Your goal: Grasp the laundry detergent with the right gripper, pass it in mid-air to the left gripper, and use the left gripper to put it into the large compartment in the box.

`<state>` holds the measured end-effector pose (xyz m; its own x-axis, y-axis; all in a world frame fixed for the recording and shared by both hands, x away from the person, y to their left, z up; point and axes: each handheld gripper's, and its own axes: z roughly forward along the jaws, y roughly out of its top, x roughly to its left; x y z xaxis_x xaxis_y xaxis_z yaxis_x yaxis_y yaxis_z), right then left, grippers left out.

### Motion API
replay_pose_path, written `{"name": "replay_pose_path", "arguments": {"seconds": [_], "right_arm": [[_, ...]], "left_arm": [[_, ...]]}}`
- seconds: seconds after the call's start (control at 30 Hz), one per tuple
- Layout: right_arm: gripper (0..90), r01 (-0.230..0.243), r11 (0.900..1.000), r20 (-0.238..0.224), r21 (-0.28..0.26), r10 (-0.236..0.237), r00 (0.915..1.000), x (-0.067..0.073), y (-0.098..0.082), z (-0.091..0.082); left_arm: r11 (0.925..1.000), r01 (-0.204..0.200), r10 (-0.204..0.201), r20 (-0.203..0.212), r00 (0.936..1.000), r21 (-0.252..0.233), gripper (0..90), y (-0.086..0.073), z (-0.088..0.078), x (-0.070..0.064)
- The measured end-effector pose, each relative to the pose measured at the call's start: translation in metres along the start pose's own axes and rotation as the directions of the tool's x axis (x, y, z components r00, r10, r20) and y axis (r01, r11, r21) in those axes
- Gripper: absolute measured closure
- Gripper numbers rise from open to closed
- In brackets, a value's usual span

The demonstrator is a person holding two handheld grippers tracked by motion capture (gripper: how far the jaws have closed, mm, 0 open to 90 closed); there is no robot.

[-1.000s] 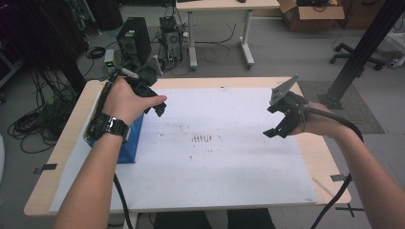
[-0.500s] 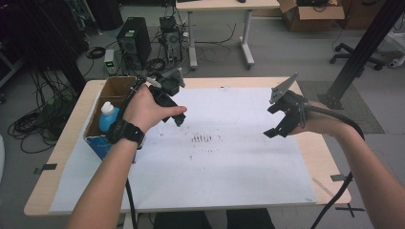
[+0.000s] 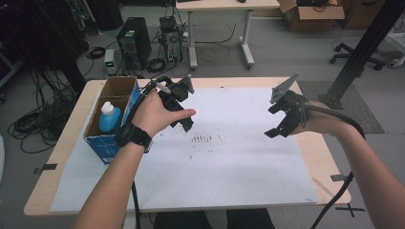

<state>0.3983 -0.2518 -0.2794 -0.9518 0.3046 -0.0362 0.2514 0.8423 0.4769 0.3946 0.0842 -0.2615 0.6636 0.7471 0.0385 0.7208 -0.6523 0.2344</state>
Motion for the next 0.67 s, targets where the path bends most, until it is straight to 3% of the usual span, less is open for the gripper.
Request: {"name": "replay_pose_path", "arguments": {"seconds": [0.67], "right_arm": [[6.8, 0.009, 1.0, -0.005, 0.004, -0.009, 0.9999, 0.0043, 0.0006, -0.0004]], "left_arm": [[0.9998, -0.018, 0.018, 0.011, 0.9998, 0.0, 4.6, -0.0006, 0.0004, -0.0057]]}}
